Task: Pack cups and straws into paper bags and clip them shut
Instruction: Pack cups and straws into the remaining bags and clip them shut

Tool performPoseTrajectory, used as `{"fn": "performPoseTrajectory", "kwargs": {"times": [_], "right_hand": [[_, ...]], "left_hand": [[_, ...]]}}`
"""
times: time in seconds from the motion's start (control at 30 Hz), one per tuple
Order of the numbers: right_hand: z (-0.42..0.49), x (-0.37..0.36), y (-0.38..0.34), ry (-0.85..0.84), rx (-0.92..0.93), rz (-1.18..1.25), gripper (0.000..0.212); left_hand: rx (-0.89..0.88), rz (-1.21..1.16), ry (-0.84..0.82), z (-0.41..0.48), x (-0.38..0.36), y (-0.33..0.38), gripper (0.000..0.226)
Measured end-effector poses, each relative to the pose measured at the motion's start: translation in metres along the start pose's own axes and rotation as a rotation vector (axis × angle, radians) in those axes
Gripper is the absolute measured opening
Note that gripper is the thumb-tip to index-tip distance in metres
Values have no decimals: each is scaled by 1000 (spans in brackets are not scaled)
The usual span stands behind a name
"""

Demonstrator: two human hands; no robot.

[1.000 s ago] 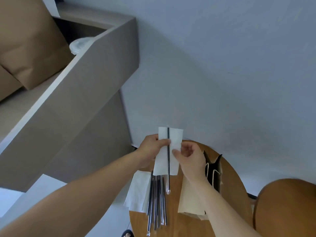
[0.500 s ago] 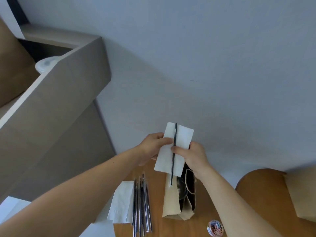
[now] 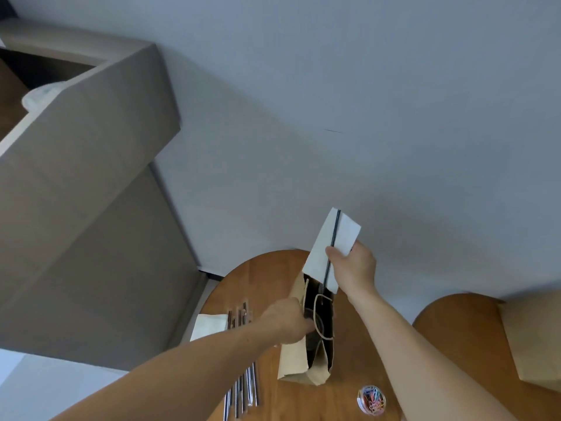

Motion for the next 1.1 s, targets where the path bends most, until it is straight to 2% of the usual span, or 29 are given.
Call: {"fn": "performPoseTrajectory", "kwargs": {"times": [0.1,0.27,0.47,0.57,0.67,0.83,0.93,1.1], "right_hand": [[-10,-11,9,-77,-31,-62,7],[-30,-15,20,-302,-60,-290,19],[-52,-18,46,-492,-130,-671,8],[-53,-36,61,-528,-157,-754,26],[-45,-56,76,-554,-188,-805,30],[-33,-84,93,-539,-207,-811,24],[-30,-90,103,-536,-222,-822,19],[-32,-91,112,-536,-173,-824,8]], "left_hand": [[63,-186,-38,2,1,-4,29],[172,-447,-77,0,8,-8,19],[200,-550,-140,-3,11,-13,18],[207,-523,-134,-4,8,-15,22],[205,-521,-149,-7,7,-17,18],[147,-491,-151,-14,14,-23,14],[146,-480,-129,-17,18,-27,19],[134,-502,-107,-16,16,-34,14]]}}
Point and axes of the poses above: each hand's wrist, its own z-axis towards the middle knuckle, its own x-axis out of the back of the hand, y = z × x, the point moved 2 cm from there along z, towards the middle knuckle, and after that the axes turned 1 degree about -x, right-handed, at the moved point
